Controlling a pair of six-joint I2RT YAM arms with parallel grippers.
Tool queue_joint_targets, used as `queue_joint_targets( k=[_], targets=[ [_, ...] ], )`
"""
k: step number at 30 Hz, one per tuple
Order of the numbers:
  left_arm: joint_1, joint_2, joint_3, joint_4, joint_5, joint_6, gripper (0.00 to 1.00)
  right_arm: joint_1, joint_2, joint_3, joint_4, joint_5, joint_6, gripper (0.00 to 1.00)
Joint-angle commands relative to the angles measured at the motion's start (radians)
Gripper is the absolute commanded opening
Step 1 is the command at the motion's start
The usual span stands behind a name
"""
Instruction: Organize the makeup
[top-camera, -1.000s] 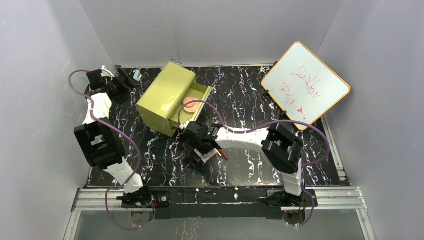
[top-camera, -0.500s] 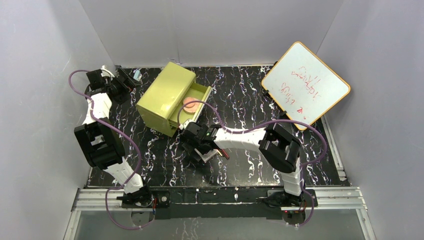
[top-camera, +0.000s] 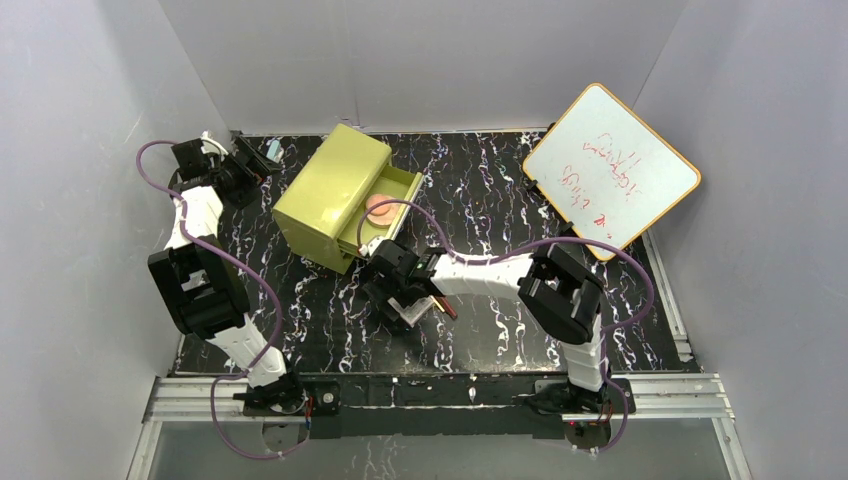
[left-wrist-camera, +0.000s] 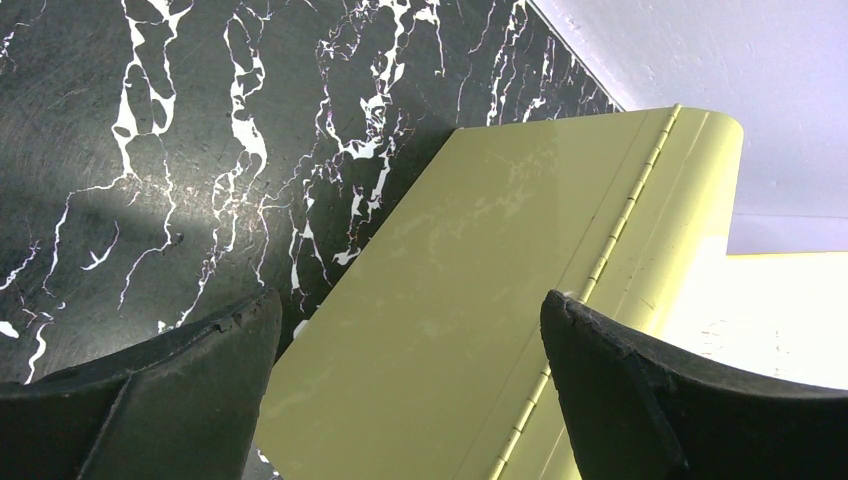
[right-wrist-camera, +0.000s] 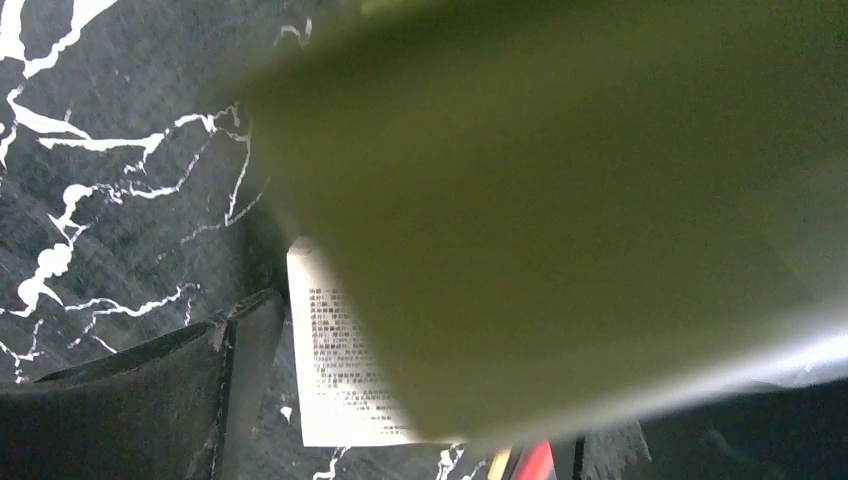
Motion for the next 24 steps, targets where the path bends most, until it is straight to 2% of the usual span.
queue_joint_targets(
  k=[1,17,19,20,22,24],
  targets=[
    [0.007,-0.06,-0.017,0.003,0.03,0.002,0.99,-0.053,-0.004,-0.062,0.006,-0.106,0.04,0.99],
    [0.013,-0.062,-0.02,0.008,0.037,-0.005,0.99,-0.069,-0.034,-0.071,-0.061,-0.058,0.029,0.98],
    [0.014,-0.062,-0.02,0.009,0.039,-0.006,0.99,-0.069,-0.043,-0.07,-0.076,-0.057,0.029,0.88],
    [0.015,-0.062,-0.02,0.011,0.039,-0.008,0.99,-0.069,-0.049,-0.071,-0.081,-0.059,0.028,0.78],
    [0.018,-0.062,-0.02,0.012,0.041,-0.009,0.99,-0.068,-0.059,-0.072,-0.091,-0.064,0.029,0.54],
    [0.019,-0.062,-0.02,0.012,0.043,-0.011,0.99,-0.068,-0.068,-0.065,-0.106,-0.067,0.033,0.24]
  ],
)
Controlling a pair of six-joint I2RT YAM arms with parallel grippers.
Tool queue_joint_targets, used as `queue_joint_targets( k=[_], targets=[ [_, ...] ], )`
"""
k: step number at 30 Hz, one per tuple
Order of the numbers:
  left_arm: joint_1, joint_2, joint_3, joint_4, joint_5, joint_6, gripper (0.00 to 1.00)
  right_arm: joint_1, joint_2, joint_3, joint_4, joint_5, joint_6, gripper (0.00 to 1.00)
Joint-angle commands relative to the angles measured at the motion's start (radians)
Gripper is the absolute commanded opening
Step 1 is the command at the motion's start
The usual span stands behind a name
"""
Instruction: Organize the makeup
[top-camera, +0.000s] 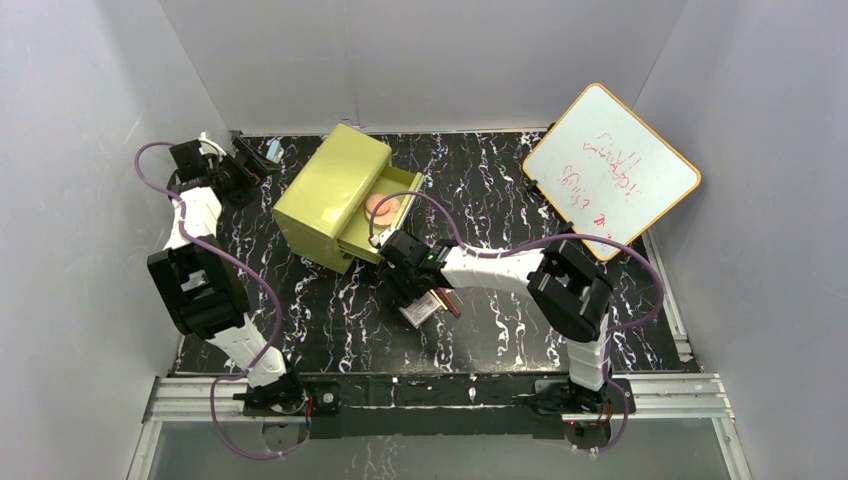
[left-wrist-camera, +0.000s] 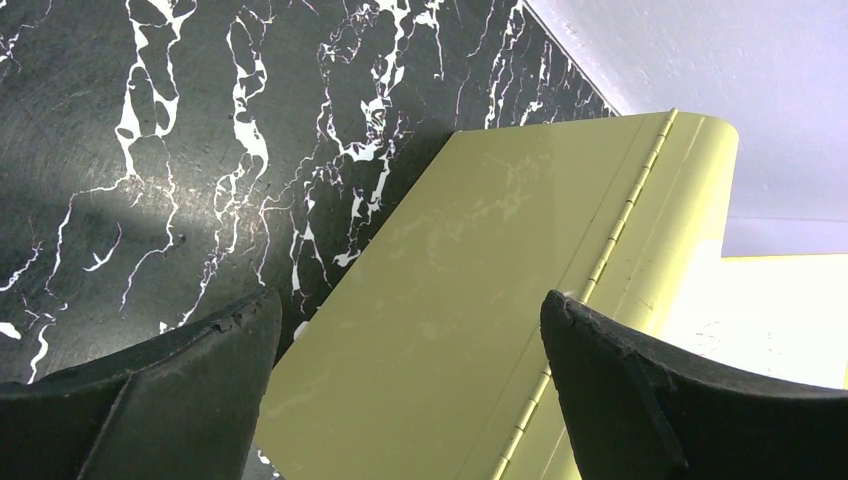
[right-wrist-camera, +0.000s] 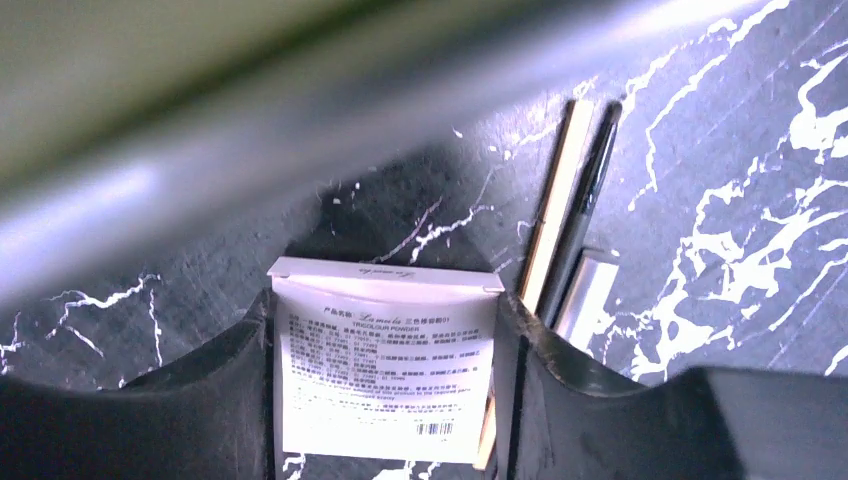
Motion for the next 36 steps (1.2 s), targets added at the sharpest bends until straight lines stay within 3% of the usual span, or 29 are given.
queue_joint_targets(
  k=[1,3,20,26,36],
  targets=[
    [0.012,-0.062,-0.016,0.007,0.034,-0.007,0.99,-0.003,-0.037,-0.015,-0.151,-0.008,0.03,0.12],
    [0.013,-0.062,-0.016,0.007,0.035,-0.008,0.99,-0.003,-0.061,-0.004,-0.17,-0.001,0.036,0.01],
    [0.016,-0.062,-0.019,0.015,0.045,-0.015,0.99,0.001,-0.24,0.261,-0.301,0.143,0.004,0.01],
    [0.019,-0.061,-0.02,0.017,0.049,-0.018,0.99,-0.01,-0.264,0.253,-0.118,0.233,-0.036,0.01],
    [0.027,-0.061,-0.023,0.024,0.057,-0.023,0.99,-0.054,-0.134,0.342,0.166,0.193,-0.095,0.01]
  ],
)
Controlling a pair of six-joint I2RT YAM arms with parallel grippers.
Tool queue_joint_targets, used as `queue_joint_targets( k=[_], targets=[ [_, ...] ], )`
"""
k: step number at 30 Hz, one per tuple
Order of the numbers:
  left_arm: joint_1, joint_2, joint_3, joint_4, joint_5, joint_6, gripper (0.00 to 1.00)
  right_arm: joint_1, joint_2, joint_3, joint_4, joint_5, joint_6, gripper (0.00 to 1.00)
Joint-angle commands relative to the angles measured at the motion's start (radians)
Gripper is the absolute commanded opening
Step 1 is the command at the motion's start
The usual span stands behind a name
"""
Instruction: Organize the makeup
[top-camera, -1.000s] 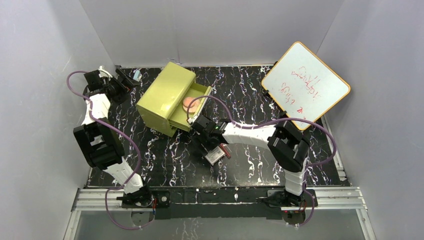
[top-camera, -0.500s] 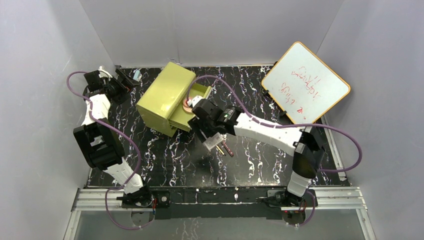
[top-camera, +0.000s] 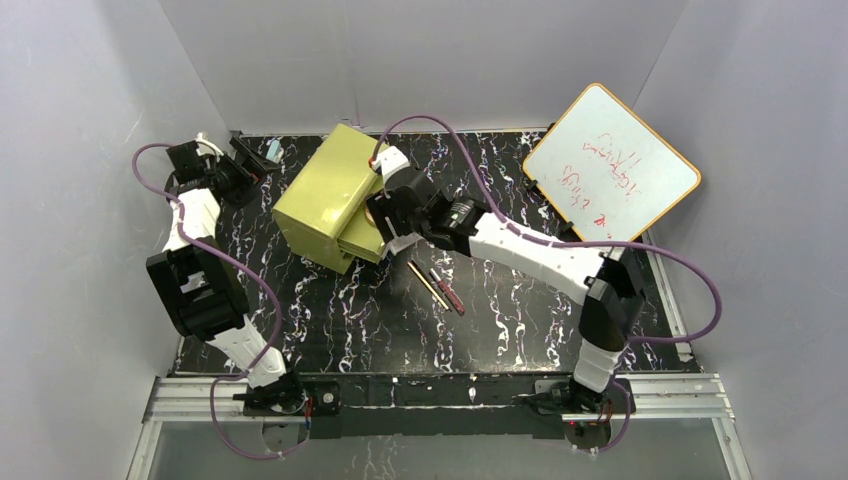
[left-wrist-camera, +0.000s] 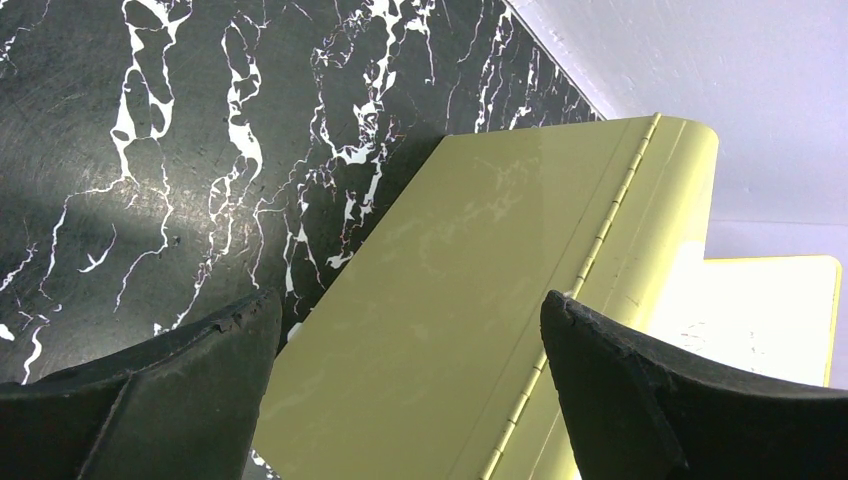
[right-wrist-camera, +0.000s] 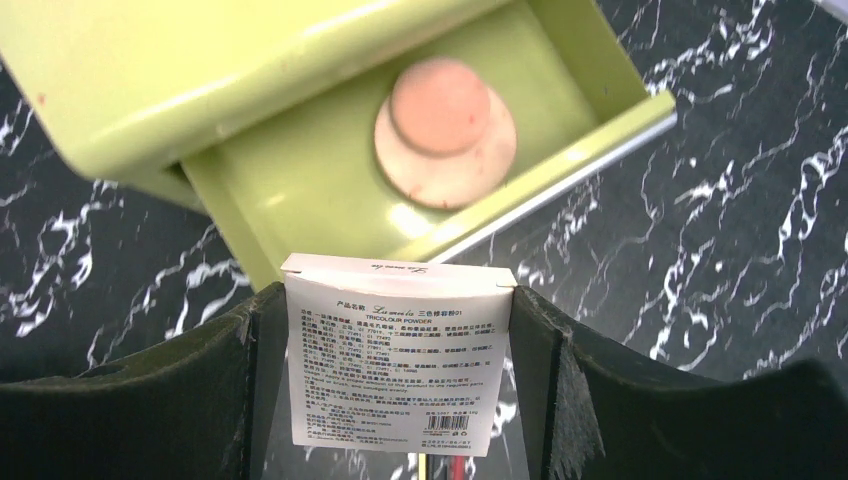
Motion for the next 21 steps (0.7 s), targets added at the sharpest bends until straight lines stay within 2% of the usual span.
queue_joint_targets(
  k=[1,12,21],
  targets=[
    [0.016,-0.051,-0.013,0.004,0.038,-0.004,0.99,-0.01,0.069,0.088,0.192,0.001,-0.056,0.01],
    [0.036,-0.051,-0.02,0.023,0.056,-0.02,0.99,-0.026,0.216,0.233,0.262,-0.053,-0.109,0.01],
    [0.044,-0.05,-0.023,0.03,0.063,-0.026,0.99,-0.045,0.21,0.175,0.42,-0.142,-0.148,0.01]
  ],
)
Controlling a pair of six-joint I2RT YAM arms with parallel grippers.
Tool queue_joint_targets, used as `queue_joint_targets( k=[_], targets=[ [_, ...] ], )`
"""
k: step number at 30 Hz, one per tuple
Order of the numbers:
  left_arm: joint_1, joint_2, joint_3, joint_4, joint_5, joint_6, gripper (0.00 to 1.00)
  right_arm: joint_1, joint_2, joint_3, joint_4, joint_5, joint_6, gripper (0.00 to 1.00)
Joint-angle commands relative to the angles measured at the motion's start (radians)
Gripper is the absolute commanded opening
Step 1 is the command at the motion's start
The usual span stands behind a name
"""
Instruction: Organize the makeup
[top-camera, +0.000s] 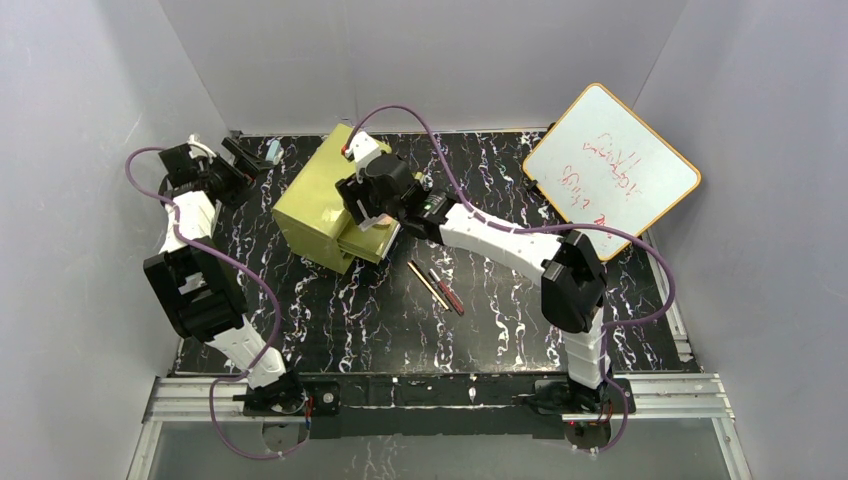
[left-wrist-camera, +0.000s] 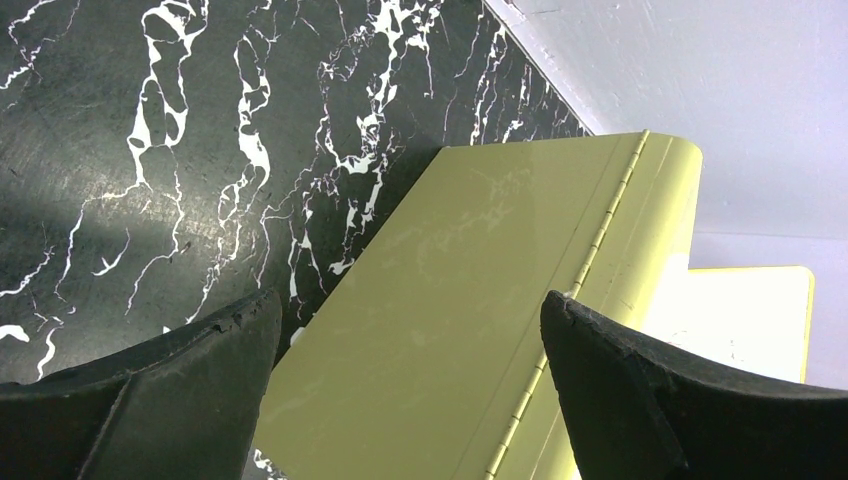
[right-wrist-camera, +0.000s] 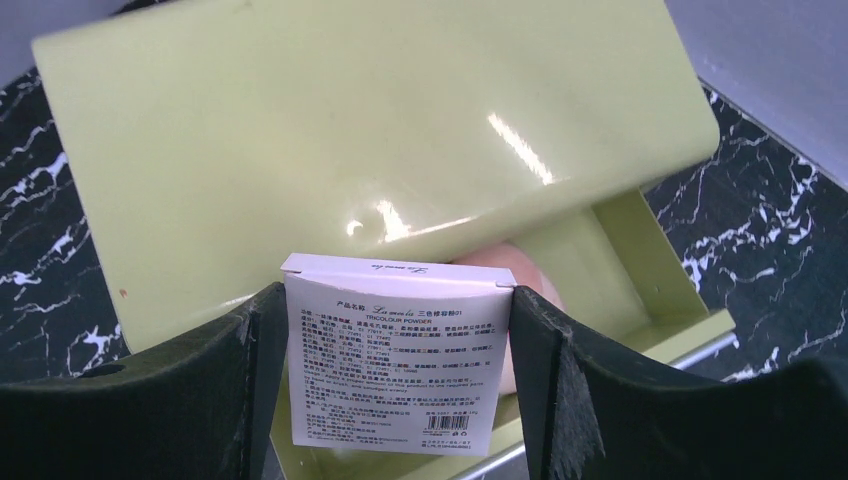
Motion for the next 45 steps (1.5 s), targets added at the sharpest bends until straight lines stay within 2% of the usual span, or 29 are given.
queue_joint_targets(
  k=[1,9,22,23,25,26,29,30,31,40,45],
  targets=[
    [0.009,-0.05,-0.016,0.005,0.036,-0.004,0.99,-0.021,-0.03,-0.033,0.185,-0.071,-0.033,0.01],
    [0.019,-0.051,-0.019,0.011,0.041,-0.01,0.99,-0.06,-0.082,-0.24,0.395,-0.182,0.003,0.01],
    [0.027,-0.047,-0.02,0.022,0.051,-0.022,0.99,-0.066,-0.08,-0.287,0.388,-0.261,0.0,0.01],
    [0.029,-0.046,-0.021,0.023,0.05,-0.023,0.99,-0.065,-0.084,-0.291,0.387,-0.269,-0.005,0.04],
    [0.031,-0.044,-0.021,0.027,0.055,-0.026,0.99,-0.066,-0.093,-0.296,0.378,-0.271,-0.013,0.2],
    [0.032,-0.044,-0.021,0.028,0.056,-0.028,0.99,-0.066,-0.097,-0.299,0.372,-0.271,-0.016,0.33],
    [0.034,-0.045,-0.023,0.034,0.059,-0.031,0.99,-0.065,-0.109,-0.304,0.355,-0.271,-0.027,0.83],
    [0.035,-0.046,-0.025,0.035,0.06,-0.032,0.99,-0.065,-0.111,-0.304,0.349,-0.271,-0.028,0.93],
    [0.036,-0.046,-0.026,0.036,0.061,-0.032,0.99,-0.066,-0.113,-0.3,0.339,-0.27,-0.033,0.98],
    [0.036,-0.045,-0.027,0.042,0.065,-0.036,0.99,-0.066,-0.13,-0.244,0.28,-0.196,-0.053,0.99],
    [0.037,-0.047,-0.029,0.043,0.065,-0.039,0.99,-0.071,-0.14,-0.181,0.2,-0.031,-0.078,0.99]
  ],
)
